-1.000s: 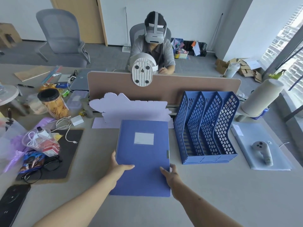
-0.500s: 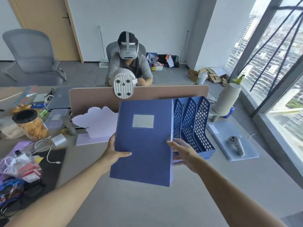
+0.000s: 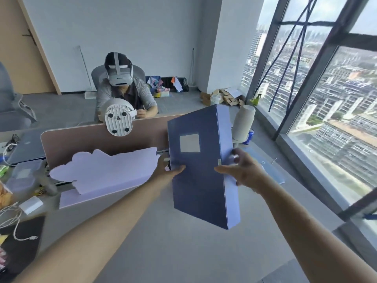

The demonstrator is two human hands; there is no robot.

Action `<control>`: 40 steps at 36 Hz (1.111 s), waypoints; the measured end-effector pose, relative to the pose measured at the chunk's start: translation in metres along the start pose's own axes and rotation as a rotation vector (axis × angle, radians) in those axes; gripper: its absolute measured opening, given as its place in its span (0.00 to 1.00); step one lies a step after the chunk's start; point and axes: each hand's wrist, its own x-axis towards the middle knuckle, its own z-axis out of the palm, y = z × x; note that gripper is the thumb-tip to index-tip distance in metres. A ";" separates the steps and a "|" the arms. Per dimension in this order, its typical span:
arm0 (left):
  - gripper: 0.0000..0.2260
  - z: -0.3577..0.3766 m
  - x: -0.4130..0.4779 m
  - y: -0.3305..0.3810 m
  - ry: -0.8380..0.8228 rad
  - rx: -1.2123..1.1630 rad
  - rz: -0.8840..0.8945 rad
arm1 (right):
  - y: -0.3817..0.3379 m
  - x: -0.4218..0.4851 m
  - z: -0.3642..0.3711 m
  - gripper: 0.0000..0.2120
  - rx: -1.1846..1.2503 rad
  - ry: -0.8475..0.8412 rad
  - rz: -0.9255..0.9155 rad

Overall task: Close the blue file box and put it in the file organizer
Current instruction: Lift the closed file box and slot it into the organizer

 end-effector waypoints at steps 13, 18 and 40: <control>0.41 0.054 0.026 0.085 -0.136 -0.082 -0.074 | -0.010 0.000 -0.013 0.31 -0.213 0.193 -0.076; 0.43 0.057 0.038 0.094 -0.130 -0.060 -0.087 | -0.016 0.012 -0.008 0.30 -0.253 0.223 -0.102; 0.53 0.025 0.108 0.066 -0.155 0.119 0.230 | 0.035 0.072 0.090 0.25 0.113 0.268 -0.166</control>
